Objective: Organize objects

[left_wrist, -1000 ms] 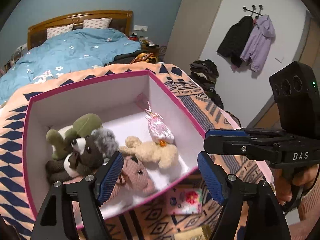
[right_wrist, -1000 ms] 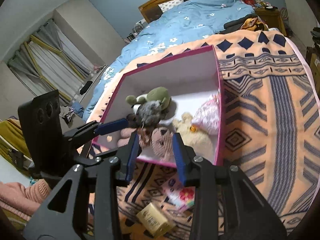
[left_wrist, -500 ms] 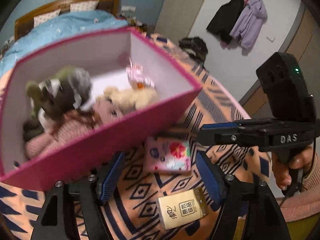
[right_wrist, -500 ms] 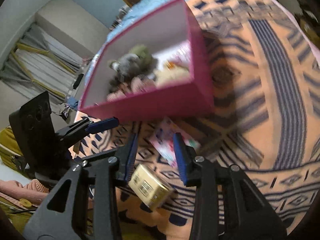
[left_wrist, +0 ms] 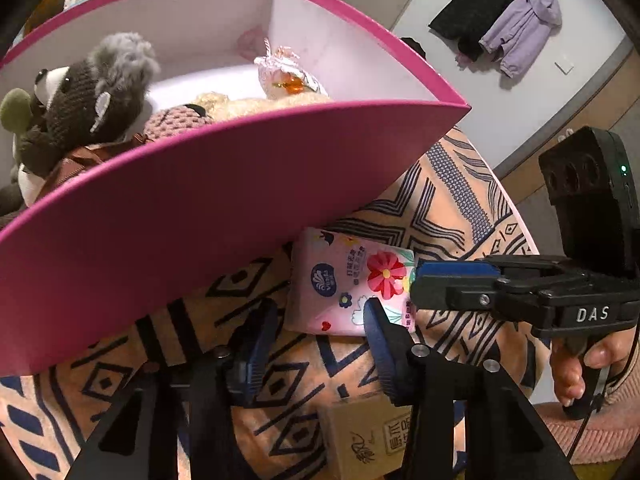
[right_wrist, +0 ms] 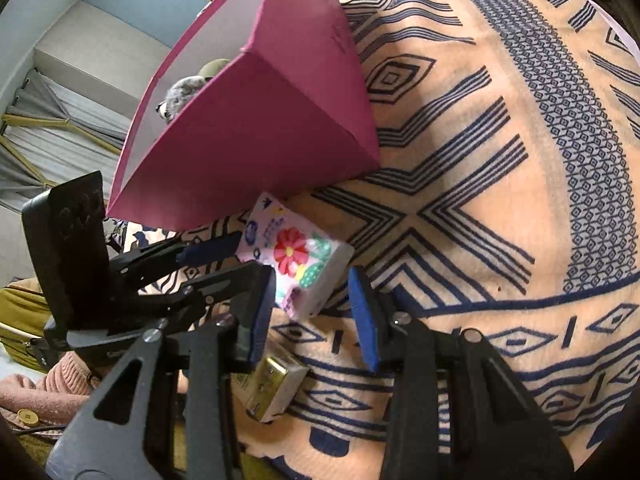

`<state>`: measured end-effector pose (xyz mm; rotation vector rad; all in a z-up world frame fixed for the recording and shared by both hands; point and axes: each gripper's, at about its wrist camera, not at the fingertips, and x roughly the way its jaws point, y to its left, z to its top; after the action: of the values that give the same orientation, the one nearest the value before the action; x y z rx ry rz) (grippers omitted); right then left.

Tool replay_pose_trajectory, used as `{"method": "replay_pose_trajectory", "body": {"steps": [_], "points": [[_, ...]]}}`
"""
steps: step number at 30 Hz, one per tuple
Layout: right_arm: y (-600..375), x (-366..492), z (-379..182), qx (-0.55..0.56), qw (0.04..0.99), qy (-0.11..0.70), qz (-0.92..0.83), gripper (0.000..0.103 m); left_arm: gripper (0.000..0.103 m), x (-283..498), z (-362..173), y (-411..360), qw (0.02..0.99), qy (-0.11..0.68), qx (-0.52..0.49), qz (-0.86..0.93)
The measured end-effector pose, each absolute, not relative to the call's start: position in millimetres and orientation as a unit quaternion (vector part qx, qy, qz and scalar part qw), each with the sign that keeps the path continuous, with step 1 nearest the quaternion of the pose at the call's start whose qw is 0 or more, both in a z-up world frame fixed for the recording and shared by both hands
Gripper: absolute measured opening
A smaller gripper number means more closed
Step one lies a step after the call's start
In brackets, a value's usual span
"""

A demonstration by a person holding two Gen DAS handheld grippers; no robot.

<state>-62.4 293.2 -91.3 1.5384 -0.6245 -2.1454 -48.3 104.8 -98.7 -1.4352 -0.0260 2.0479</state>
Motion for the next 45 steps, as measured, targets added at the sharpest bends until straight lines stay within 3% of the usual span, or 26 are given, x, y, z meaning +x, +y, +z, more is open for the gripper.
{"method": "replay_pose_trajectory", "body": {"steps": [18, 21, 45], "points": [[300, -73, -92, 0.556, 0.209, -0.224, -0.773, 0.040, 0.040, -41, -97, 104, 0.321, -0.043, -0.560, 0.763], [296, -64, -93, 0.557, 0.215, -0.228, -0.769, 0.040, 0.033, -41, -97, 104, 0.324, -0.045, -0.564, 0.758], [279, -50, -44, 0.524, 0.236, -0.183, -0.798, 0.040, 0.033, -25, -57, 105, 0.323, -0.037, -0.524, 0.787]]}}
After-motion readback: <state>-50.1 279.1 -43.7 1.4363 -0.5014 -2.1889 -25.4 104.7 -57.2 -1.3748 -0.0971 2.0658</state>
